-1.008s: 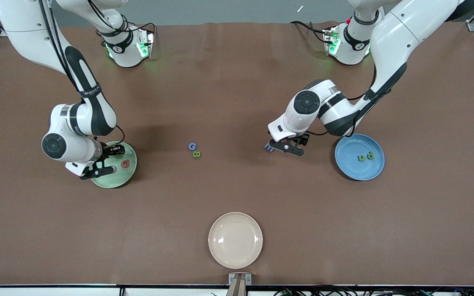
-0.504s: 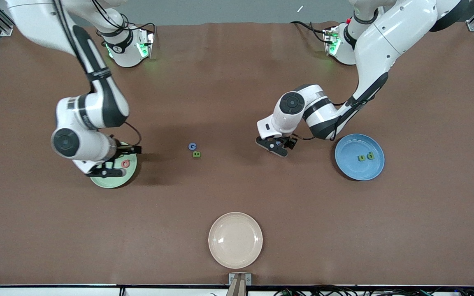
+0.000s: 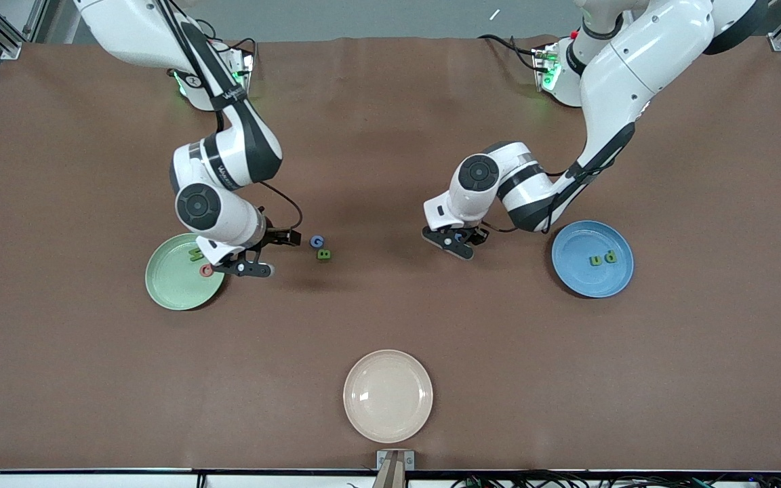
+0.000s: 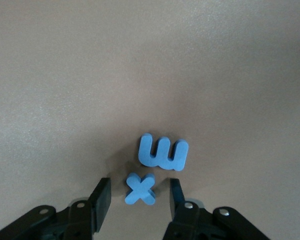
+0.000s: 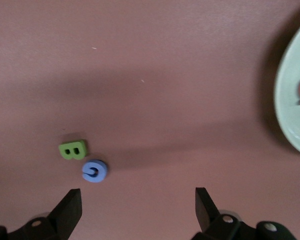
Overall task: Sort upper and lower case letters into plates
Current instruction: 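Grasp the x with the left gripper while the right gripper grasps the B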
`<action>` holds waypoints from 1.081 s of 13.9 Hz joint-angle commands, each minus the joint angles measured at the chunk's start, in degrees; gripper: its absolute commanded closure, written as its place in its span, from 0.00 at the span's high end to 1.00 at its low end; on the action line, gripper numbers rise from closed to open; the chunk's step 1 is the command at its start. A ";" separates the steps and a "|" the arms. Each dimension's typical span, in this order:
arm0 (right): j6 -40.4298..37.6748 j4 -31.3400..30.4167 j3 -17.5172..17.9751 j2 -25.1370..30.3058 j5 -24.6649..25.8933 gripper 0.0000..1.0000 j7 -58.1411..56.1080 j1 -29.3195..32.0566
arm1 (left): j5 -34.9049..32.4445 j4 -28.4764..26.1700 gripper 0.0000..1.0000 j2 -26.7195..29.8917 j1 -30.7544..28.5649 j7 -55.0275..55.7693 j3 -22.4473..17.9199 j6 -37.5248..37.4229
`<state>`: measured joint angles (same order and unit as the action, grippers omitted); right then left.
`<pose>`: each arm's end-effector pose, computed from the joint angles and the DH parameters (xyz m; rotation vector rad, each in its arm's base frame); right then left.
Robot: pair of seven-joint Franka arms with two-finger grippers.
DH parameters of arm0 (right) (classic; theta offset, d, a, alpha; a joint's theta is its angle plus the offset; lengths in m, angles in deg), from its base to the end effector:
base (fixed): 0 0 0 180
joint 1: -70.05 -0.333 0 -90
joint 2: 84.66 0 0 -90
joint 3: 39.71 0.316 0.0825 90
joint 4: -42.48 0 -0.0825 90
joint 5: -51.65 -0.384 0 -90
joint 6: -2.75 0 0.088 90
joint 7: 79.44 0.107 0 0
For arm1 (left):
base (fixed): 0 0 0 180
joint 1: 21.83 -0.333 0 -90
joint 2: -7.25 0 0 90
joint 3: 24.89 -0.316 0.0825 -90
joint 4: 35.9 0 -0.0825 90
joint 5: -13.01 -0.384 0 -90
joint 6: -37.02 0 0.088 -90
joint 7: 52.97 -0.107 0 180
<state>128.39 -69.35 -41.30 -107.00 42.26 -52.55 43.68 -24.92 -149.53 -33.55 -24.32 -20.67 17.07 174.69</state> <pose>0.5428 0.2576 0.2670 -3.0818 0.2177 0.2839 0.4678 -0.3726 0.1776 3.0178 -0.8159 -0.0593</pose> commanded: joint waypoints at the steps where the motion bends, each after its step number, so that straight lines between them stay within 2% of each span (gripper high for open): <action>1: 5.22 -0.58 -0.52 -2.18 -0.81 1.00 3.17 -3.16 | -3.10 0.69 0.48 -1.02 0.56 -0.57 -0.48 1.19; 2: 7.06 -0.76 -0.61 -3.06 -0.81 1.00 3.52 -4.21 | -3.98 0.69 0.46 -1.38 0.56 -0.48 -0.83 2.07; 5: 12.87 -1.02 -0.61 -5.78 -0.81 1.00 6.77 -7.54 | -4.08 0.69 0.33 -1.38 0.65 -0.30 -1.45 2.61; 9: 19.02 -2.07 -0.61 -8.42 -0.72 0.98 7.75 -9.31 | -4.17 0.69 0.06 -1.21 0.56 -0.30 -1.53 2.61; 11: 19.82 -2.34 -0.70 -8.87 -0.72 0.93 8.80 -10.19 | -4.17 0.60 0.03 -0.94 0.21 -0.30 -1.53 2.52; 14: 20.09 -2.25 -0.70 -9.04 -0.55 0.75 8.89 -10.54 | -4.17 0.43 0.01 0.72 -0.76 -1.18 -1.45 1.99; 15: 20.18 -2.25 -0.78 -9.04 -0.46 0.75 8.89 -10.54 | -4.17 0.34 0.01 1.16 -1.11 -1.36 -1.45 1.90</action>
<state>147.72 -70.74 -41.37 -116.67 41.89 -44.65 33.97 -28.13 -148.96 -33.90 -24.82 -20.76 16.20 176.33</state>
